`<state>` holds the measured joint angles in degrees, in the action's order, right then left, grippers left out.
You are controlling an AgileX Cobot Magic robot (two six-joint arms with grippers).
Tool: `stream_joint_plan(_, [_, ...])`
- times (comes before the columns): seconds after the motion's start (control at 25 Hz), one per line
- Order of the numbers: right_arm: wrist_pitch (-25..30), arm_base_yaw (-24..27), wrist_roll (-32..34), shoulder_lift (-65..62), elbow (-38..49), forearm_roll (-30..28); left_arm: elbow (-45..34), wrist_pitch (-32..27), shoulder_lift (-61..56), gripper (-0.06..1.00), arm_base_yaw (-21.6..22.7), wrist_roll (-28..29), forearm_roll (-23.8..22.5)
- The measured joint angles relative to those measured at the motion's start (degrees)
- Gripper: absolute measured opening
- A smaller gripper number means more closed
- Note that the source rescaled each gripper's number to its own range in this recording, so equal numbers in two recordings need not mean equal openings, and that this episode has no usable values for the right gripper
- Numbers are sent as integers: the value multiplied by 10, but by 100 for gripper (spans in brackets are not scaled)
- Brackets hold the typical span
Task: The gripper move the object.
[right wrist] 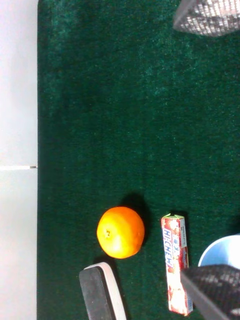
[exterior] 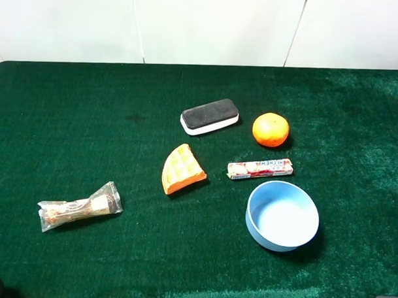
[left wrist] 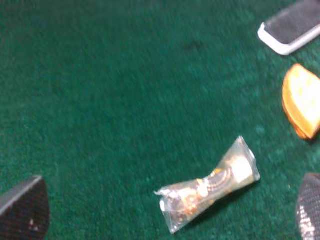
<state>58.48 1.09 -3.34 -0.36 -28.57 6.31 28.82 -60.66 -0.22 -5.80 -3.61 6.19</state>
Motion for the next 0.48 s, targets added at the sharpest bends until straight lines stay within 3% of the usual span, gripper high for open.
stream_joint_plan(0.12, [0,0,0,0,0,0,0,-2,-2,100,20,-22,15])
stream_joint_plan(0.48, [0,0,0,0,0,0,0,-2,-2,100,23,-33,17])
